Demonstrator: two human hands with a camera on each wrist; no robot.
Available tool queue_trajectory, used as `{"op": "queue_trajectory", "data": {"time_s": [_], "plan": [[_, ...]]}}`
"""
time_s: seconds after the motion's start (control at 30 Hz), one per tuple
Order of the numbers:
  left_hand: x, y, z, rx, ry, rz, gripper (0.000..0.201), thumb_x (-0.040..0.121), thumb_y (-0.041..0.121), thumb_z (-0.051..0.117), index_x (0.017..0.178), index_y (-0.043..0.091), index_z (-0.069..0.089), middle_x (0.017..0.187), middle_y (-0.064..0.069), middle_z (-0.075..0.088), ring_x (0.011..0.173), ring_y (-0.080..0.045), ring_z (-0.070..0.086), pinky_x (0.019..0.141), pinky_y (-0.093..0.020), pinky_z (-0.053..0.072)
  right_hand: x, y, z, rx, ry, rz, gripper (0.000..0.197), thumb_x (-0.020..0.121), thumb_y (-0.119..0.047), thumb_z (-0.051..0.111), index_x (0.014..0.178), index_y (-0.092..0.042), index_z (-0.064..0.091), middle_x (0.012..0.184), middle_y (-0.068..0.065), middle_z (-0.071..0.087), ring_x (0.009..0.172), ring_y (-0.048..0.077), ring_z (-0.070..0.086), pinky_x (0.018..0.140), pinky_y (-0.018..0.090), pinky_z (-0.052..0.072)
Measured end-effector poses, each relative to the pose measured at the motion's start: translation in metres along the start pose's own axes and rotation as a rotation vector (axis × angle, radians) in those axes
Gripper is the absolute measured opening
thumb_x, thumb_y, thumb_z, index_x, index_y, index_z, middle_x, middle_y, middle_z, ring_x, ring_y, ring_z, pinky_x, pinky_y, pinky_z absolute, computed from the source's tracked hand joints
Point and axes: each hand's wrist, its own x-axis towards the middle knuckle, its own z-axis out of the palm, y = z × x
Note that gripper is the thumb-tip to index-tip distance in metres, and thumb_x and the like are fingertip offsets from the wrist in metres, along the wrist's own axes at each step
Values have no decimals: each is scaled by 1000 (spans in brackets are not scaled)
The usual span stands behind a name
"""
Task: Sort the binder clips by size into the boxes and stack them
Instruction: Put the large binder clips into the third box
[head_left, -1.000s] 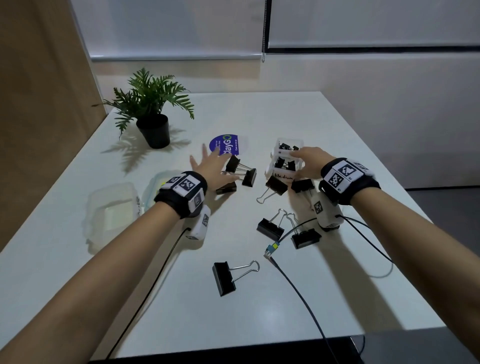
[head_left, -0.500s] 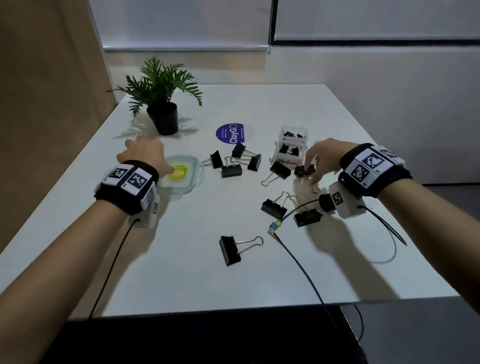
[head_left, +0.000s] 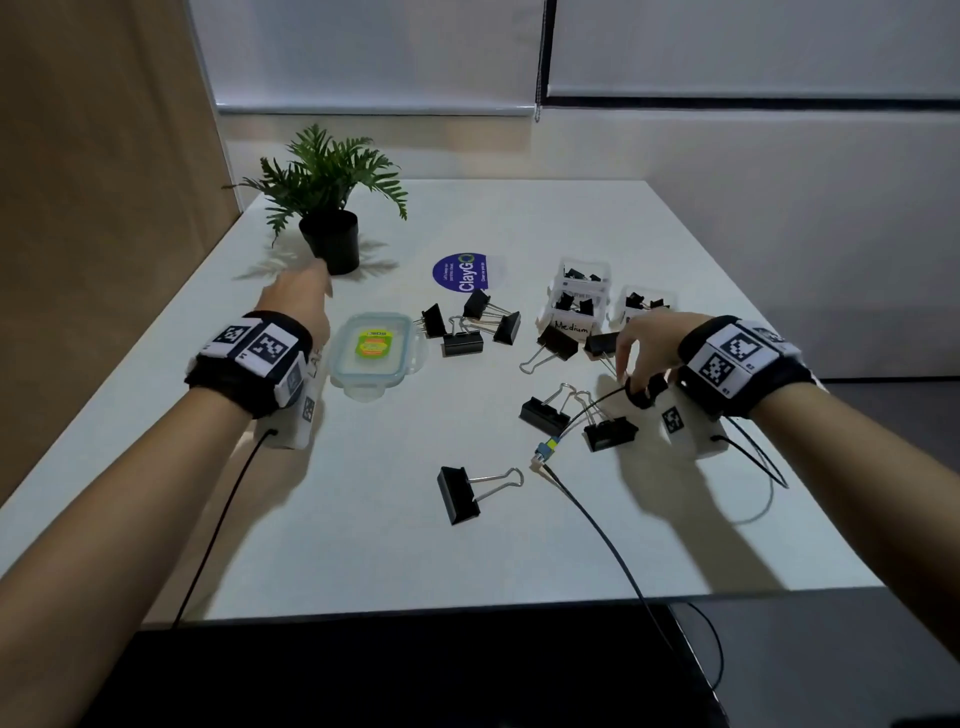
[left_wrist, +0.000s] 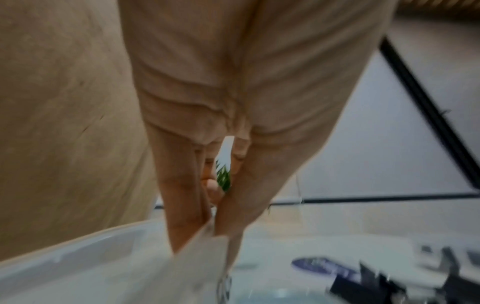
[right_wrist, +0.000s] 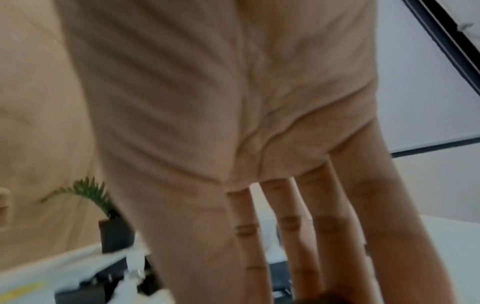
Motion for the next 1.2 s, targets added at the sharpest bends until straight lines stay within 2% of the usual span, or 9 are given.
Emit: {"op": "queue_trajectory", "data": {"time_s": [0.17,0.27,0.43,0.6,0.73,0.87,0.97,1.07,1.2], "plan": [[-19,35,-33,-164,218,297,54,76,-15,53,123,9,40,100,-15,54,93,-35,54,68,-34,35,-1,-4,-19,98,75,-28,16,77,-13,76,92,-18,77,83,-3,67,87,18,66,84,36,58],[-39,59,-42,-345,106,502,74,73,-13,69,131,19,36,91,-1,55,71,-18,62,60,-26,47,2,-7,-23,106,66,-33,15,74,-15,78,89,-19,77,84,-2,69,90,19,67,84,38,58],[-56,90,-19,-391,-72,782,78,74,-6,72,133,25,31,85,-1,59,58,-10,64,60,-30,56,13,-1,-8,-133,-16,2,17,54,-24,83,69,-20,77,71,-1,73,72,18,70,70,38,61],[-64,108,5,-257,-186,861,69,77,-8,65,133,19,35,74,8,54,61,-14,57,60,-28,48,33,34,14,-294,31,53,11,49,-10,70,58,-15,67,54,1,65,45,20,64,50,35,59],[-60,110,19,-124,-226,842,64,78,-8,60,131,21,37,82,0,59,61,0,46,64,-34,49,23,52,29,-392,11,140,8,43,-14,62,50,-14,60,48,-1,59,35,16,55,43,29,56],[-57,112,25,17,-280,821,58,76,4,70,126,20,44,90,1,61,72,-12,52,70,-38,51,6,26,7,-307,-107,129,28,54,-34,85,73,-16,76,79,3,74,71,19,70,68,27,58],[-61,122,23,33,-148,812,48,75,35,74,116,22,52,96,5,59,84,-13,49,70,-32,45,0,12,-2,-171,-74,81,33,75,-29,74,101,-9,73,106,8,71,97,22,65,73,27,47],[-72,147,21,-36,-48,855,36,83,36,66,111,15,57,102,1,59,90,-17,53,72,-31,45,-3,4,4,-102,-54,31,35,78,-46,72,86,-13,71,90,3,70,86,19,63,72,27,45],[-86,185,36,112,-136,790,25,86,32,60,97,9,57,93,-4,56,91,-26,58,69,-34,46,-9,-4,14,-111,-163,51,42,69,-56,77,61,-20,57,64,-4,60,68,16,57,65,25,46]]}}
